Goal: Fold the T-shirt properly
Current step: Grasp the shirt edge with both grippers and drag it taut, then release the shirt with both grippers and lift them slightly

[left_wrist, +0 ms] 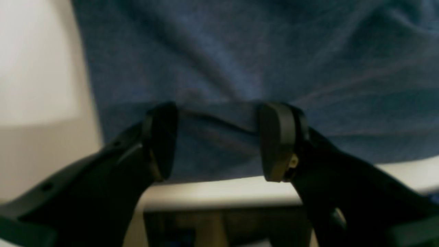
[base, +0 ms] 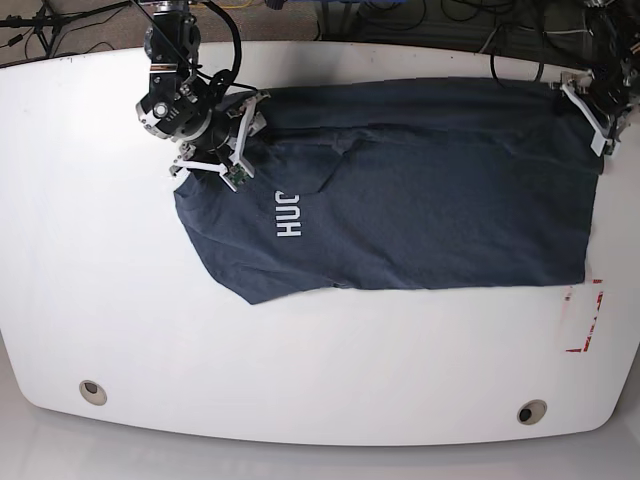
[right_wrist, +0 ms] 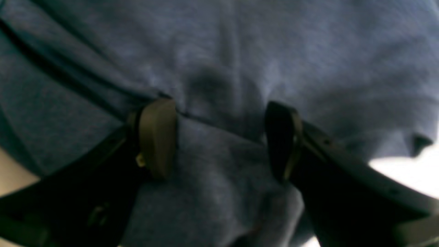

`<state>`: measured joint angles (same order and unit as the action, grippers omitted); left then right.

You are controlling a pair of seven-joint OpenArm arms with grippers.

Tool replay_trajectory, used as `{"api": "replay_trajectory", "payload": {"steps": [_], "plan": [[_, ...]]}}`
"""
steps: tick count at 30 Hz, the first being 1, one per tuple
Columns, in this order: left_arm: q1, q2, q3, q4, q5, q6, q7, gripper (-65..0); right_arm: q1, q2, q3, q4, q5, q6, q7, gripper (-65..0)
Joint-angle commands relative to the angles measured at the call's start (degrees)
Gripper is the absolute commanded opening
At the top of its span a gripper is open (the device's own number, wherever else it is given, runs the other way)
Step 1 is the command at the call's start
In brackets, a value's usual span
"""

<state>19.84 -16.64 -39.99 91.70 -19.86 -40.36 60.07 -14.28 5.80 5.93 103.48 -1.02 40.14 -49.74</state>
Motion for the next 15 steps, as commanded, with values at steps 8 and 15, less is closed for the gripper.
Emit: {"api": "replay_trajectory", "payload": {"steps": [8,15], "plan": [[3.0,-0.4,-0.8,7.7,1.5,0.4,0.4,-29.9,-1.5,1.7,0.4,4.3,-2.5,-0.2,-2.0,-26.5],[2.7,-0.5,-0.8,9.2,1.5,0.4,0.5,-29.9,-2.2,1.2,0.4,9.5,-2.6,-0.2,-2.3,-26.5]]}}
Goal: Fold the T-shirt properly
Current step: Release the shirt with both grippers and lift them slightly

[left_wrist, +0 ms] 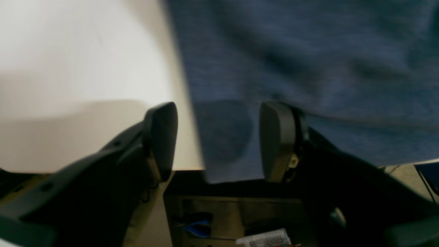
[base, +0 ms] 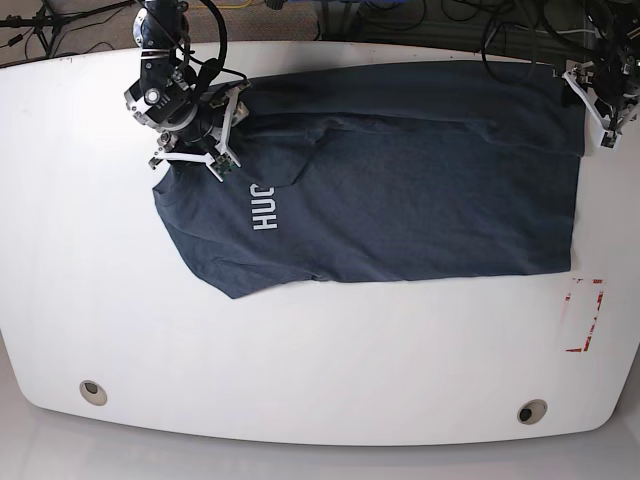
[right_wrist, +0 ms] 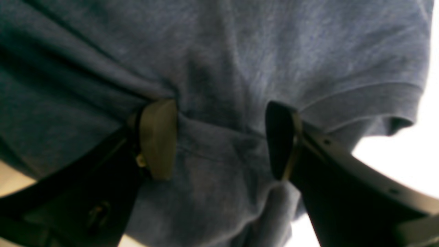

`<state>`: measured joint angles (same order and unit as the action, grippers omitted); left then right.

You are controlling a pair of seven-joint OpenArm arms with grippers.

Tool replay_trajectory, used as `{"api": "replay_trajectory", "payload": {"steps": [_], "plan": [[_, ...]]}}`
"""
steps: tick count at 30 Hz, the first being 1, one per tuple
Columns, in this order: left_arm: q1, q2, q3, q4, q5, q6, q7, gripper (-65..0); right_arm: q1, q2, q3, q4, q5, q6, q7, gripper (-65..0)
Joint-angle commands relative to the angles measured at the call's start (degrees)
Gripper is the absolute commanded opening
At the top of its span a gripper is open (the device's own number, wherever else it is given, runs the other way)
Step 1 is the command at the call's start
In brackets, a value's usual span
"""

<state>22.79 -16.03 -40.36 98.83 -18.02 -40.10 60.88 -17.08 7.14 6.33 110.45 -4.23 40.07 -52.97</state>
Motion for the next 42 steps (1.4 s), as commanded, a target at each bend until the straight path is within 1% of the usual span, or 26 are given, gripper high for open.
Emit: {"api": "replay_trajectory", "payload": {"steps": [1,5,10,13,16,19,23,27,31,34,37,41,42], "plan": [[-0.2,-1.2,-0.5,2.6,-0.3,0.1,-0.4,-29.9,0.6,-0.1,0.0,3.3,0.5,-0.1,0.3,-26.5],[-0.2,-1.2,-0.2,4.0,-0.3,0.1,-0.4,-29.9,0.7,-0.1,0.0,5.5,0.7,-0.1,-2.7,-26.5],[-0.2,-1.1,0.0,4.5,-0.4,0.1,-0.4,-29.9,1.1,-0.1,0.0,6.2,0.7,-0.1,-2.8,-26.5],[-0.8,-1.1,-0.2,5.2,-0.4,0.1,-0.4,-29.9,2.3,-0.2,1.5,6.0,0.7,-0.1,-2.6,-26.5],[-2.3,-1.1,-0.5,6.5,-0.4,0.1,-0.4,-29.9,4.9,-1.6,3.4,5.7,0.7,-0.1,-2.6,-26.5],[-3.8,-1.1,-0.5,7.3,-0.4,0.1,-0.1,-29.9,8.9,-3.0,7.3,4.0,0.7,-0.1,-2.6,-26.5],[-6.5,-1.1,-0.6,8.1,-0.5,0.1,1.5,-29.9,13.9,-3.4,10.2,0.4,0.4,-0.1,-2.6,-26.5],[-10.6,-1.1,-2.2,8.6,-0.5,0.1,4.7,-29.9,21.0,-3.0,12.8,-7.5,0.6,-0.1,-2.4,-26.5],[-15.5,-1.1,-3.9,8.5,-0.1,0.1,7.1,-29.9,26.9,-3.0,15.6,-16.0,0.5,-0.1,0.6,-26.5],[-17.6,-1.1,-4.4,8.5,-0.1,0.1,8.3,-29.9,30.3,-3.0,17.3,-22.4,0.1,-0.1,3.0,-26.5],[-18.9,-1.2,-4.4,8.5,-0.1,0.1,8.6,-29.9,33.4,-1.2,18.7,-28.8,0.7,-0.1,5.5,-26.5],[-19.5,-1.5,-4.4,8.5,-0.1,0.1,8.6,-29.9,35.7,-0.2,18.9,-35.2,0.7,-0.1,9.1,-26.5],[-19.5,-1.5,-4.4,8.5,-0.1,0.1,8.6,-29.9,36.3,-0.1,18.9,-37.9,0.7,-0.1,10.9,-26.5]]}}
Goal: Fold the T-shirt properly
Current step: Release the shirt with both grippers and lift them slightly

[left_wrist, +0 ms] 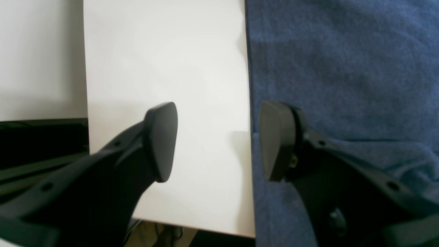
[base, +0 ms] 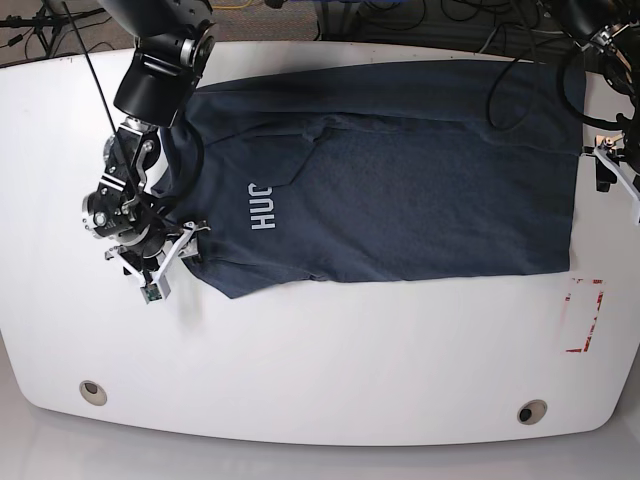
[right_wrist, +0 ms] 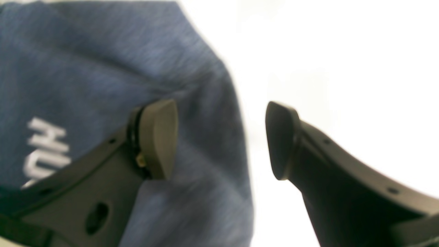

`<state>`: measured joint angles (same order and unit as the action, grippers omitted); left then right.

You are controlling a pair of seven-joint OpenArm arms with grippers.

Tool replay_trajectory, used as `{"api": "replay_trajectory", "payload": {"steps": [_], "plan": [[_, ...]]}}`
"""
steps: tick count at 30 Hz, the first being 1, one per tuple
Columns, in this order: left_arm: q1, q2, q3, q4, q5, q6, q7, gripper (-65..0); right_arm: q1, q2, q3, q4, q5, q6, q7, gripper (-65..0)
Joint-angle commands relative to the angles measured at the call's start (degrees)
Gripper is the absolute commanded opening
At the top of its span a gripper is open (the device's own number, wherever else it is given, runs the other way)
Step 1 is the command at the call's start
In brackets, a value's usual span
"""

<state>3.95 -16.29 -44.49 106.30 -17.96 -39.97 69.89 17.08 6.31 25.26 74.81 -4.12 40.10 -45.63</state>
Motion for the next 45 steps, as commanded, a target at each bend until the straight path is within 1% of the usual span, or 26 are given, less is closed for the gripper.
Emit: {"api": "replay_trajectory", "payload": {"steps": [1,3,7,12,14,17,21,23,25,27,28,29,30,31,33,34,35,40,45], "plan": [[-0.6,-1.2,-0.3,1.0,-0.2,0.0,-0.4,-29.9,2.5,0.9,0.0,-3.5,0.6,-0.1,4.6,-26.5],[-0.6,-1.3,-0.3,1.0,-0.2,0.0,-0.4,-29.9,2.9,2.1,0.0,-6.4,0.6,-0.3,7.1,-26.5],[-0.5,-1.3,-0.3,0.9,-0.2,0.0,-0.4,-29.9,3.7,2.7,0.0,-11.5,0.6,-0.6,10.6,-26.5],[-0.6,-1.3,-0.3,0.6,-0.1,0.0,-0.4,-29.9,3.8,2.7,0.0,-13.9,0.6,-0.6,11.2,-26.5],[-0.7,-1.3,-0.3,0.6,-0.1,0.0,-0.4,-29.9,3.5,2.4,-0.1,-14.0,0.6,-0.6,11.2,-26.5],[-1.0,-1.3,-0.3,0.6,-0.1,0.0,-0.4,-29.7,2.5,0.7,-0.2,-14.0,0.6,-0.5,11.2,-26.5],[-4.0,-1.3,-0.3,0.2,0.1,0.0,-0.4,-29.4,2.0,-0.8,-0.2,-13.9,0.4,-0.5,11.2,-26.5],[-5.0,-1.3,-0.1,-0.9,0.9,0.0,-0.4,-29.3,1.8,-1.3,-0.2,-14.0,0.4,-0.6,11.2,-26.5],[-6.9,-1.6,0.0,-3.0,3.1,0.0,-0.6,-29.3,0.8,-2.0,-0.2,-14.0,0.3,-0.6,11.3,-27.3],[-9.4,-2.3,0.1,-5.2,5.4,0.0,-1.0,-29.3,0.5,-2.2,-0.2,-14.0,0.3,-0.6,11.4,-31.1],[-10.6,-2.5,0.1,-6.5,6.3,0.0,-1.3,-29.3,0.5,-2.2,-0.2,-14.0,0.3,-0.6,11.5,-34.1],[-12.0,-2.6,0.1,-8.3,7.4,0.0,-1.7,-29.2,0.4,-2.2,-0.2,-14.0,0.5,-0.6,11.5,-39.0],[-12.8,-2.6,0.1,-9.5,8.1,0.0,-2.1,-29.2,0.4,-2.2,-0.2,-14.0,0.5,-0.6,11.5,-41.9],[-14.5,-2.6,0.1,-12.4,9.6,0.0,-3.4,-29.2,0.4,-2.2,-0.2,-14.1,0.5,-0.6,11.6,-49.5],[-16.3,-2.6,0.1,-15.6,11.2,0.0,-5.2,-29.0,0.4,-2.2,-0.2,-14.1,0.5,-0.7,11.6,-57.7],[-17.4,-2.6,0.1,-17.7,12.3,0.0,-6.5,-28.3,0.4,-2.2,-0.2,-14.1,0.5,-0.7,11.6,-63.3],[-18.2,-2.6,0.1,-19.2,13.0,0.0,-7.3,-27.5,0.4,-2.2,-0.2,-14.1,0.5,-0.7,11.6,-65.0],[-23.1,-2.6,0.1,-30.2,17.6,0.0,-12.7,-21.5,0.4,-2.0,-0.2,-14.1,0.5,-0.7,11.6,-64.5],[-26.4,-2.6,0.1,-40.1,19.8,0.0,-16.4,-20.3,0.4,-2.0,-0.2,-14.0,0.3,-0.7,11.6,-65.0]]}}
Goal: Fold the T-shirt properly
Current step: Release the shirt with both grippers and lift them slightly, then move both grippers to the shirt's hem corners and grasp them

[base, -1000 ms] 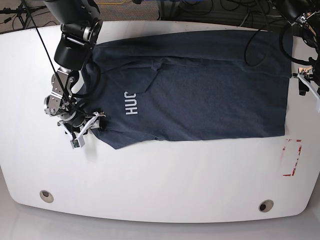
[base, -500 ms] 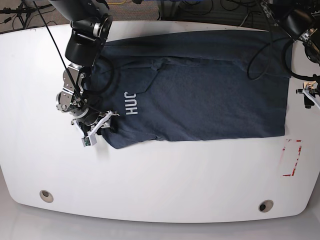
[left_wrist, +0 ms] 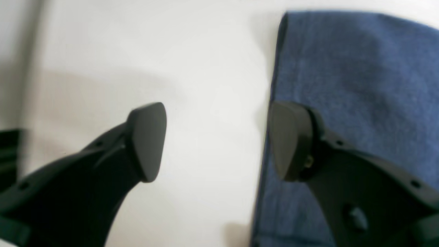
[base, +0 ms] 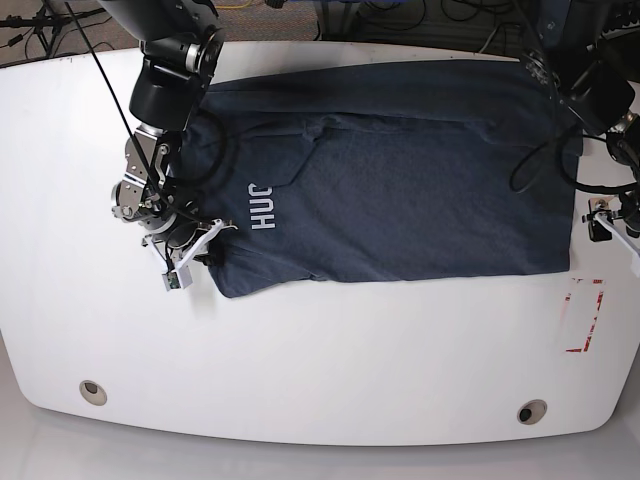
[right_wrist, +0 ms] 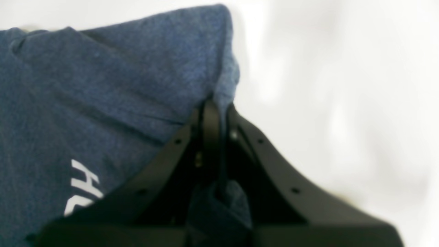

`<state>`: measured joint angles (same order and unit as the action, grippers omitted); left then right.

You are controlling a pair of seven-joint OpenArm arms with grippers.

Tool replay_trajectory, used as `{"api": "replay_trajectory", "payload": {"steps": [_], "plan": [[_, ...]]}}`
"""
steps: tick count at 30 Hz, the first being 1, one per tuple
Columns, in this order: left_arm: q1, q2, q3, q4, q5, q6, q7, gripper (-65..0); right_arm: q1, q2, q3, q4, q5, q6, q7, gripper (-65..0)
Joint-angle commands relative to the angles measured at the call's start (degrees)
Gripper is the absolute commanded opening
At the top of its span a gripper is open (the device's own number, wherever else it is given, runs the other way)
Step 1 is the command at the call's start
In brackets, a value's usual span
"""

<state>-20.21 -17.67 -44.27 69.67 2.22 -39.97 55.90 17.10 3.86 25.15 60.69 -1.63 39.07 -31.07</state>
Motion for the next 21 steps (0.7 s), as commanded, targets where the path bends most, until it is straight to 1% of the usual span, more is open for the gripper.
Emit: {"api": "replay_trajectory", "payload": {"steps": [1,4,8,17,21], "plan": [[-2.9,-1.2,-0.1,-5.3,-0.3,0.6,-2.8,-20.3,0.3,0.4,-0.1,0.1,-2.3,0.4,-3.0,-65.0],[-3.9,-1.2,-0.1,-9.5,-0.3,1.6,-3.5,-20.1,0.2,0.5,-0.1,0.1,-2.0,0.4,-3.0,-65.0],[-4.3,-1.2,-0.1,-12.2,-0.3,1.4,-4.3,-20.1,0.0,0.5,-0.1,0.2,-2.0,0.6,-3.0,-65.0],[-4.5,-0.3,-0.1,-13.3,-0.4,1.6,-4.4,-19.7,-0.1,0.3,-0.1,0.2,-2.0,0.7,-3.0,-65.0],[-5.5,0.7,-0.1,-14.1,-0.2,1.8,-6.4,-19.7,-0.1,0.3,-0.1,0.2,-2.0,0.8,-3.0,-65.0]]}}
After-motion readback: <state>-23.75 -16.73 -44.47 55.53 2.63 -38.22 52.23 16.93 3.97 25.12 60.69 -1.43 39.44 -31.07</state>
